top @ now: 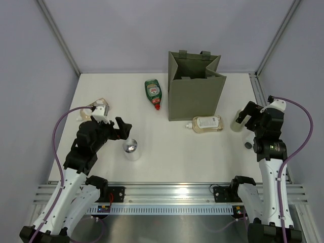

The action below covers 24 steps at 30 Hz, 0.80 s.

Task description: Place the personal care products into the canvas bag

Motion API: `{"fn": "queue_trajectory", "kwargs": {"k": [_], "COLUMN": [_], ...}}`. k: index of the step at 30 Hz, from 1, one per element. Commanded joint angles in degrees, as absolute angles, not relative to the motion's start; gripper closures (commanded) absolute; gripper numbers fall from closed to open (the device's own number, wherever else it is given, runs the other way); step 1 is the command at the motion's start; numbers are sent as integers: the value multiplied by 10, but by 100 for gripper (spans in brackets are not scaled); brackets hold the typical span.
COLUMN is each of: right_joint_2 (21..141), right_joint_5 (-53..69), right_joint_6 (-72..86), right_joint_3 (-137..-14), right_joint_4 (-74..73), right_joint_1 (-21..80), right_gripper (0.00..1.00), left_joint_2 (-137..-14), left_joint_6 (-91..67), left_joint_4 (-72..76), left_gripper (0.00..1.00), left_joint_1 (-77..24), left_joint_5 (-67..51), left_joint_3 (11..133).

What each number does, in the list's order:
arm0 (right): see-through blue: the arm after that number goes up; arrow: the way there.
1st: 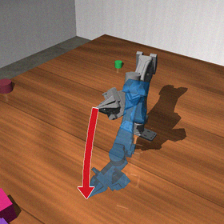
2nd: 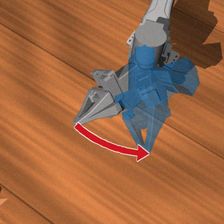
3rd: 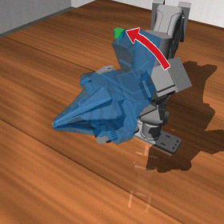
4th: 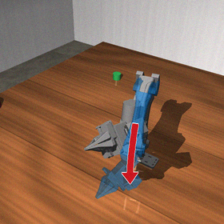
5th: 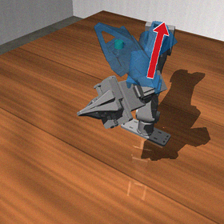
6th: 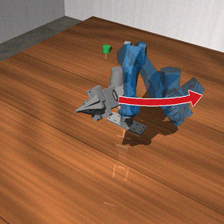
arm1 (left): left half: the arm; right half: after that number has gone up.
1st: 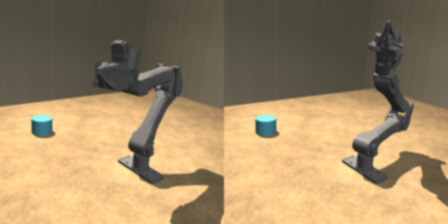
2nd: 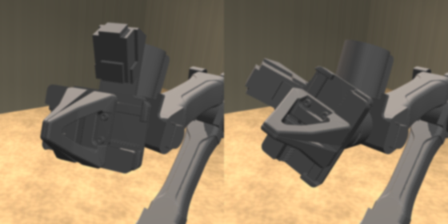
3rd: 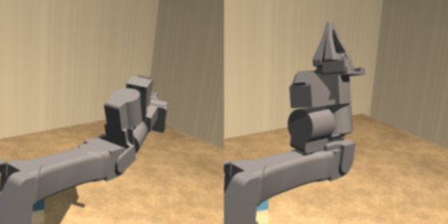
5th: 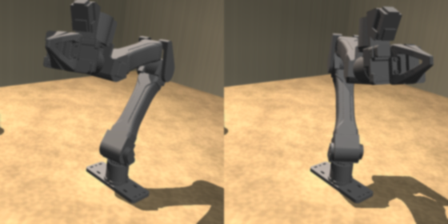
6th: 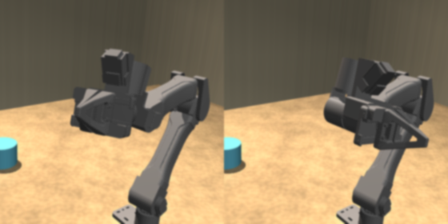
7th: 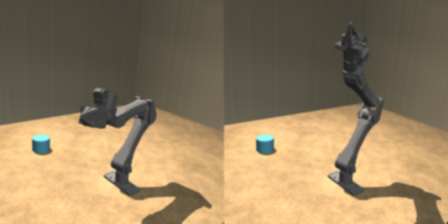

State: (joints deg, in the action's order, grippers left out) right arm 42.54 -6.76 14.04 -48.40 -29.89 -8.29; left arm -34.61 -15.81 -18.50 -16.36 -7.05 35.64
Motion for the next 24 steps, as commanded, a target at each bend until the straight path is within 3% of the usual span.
{"fn": "queue_trajectory", "kwargs": {"k": [1,3,4,10,24], "right_joint_2": [420,410,413,469,441], "right_joint_5": [49,201,367,567,592], "right_joint_6": [84,-100,-178,-266,-231], "right_joint_3": [-521,-526,-533,-554,-458], "right_joint_4": [-283,-313,-347,-426,-327], "right_joint_1": [-82,-82,-82,-80,-80], "right_gripper": [1,1,1,0,0], "left_joint_2": [-347,-353,-353,-346,-441], "left_joint_6": [-152,-181,-196,-308,-346], "left_joint_4": [-184,-228,-240,-354,-425], "left_gripper": [1,1,1,1,2], "left_joint_1": [-167,-167,-167,-167,-179], "left_joint_5": [-45,-22,-12,124,365], "left_joint_3": [395,425,433,476,509]}}
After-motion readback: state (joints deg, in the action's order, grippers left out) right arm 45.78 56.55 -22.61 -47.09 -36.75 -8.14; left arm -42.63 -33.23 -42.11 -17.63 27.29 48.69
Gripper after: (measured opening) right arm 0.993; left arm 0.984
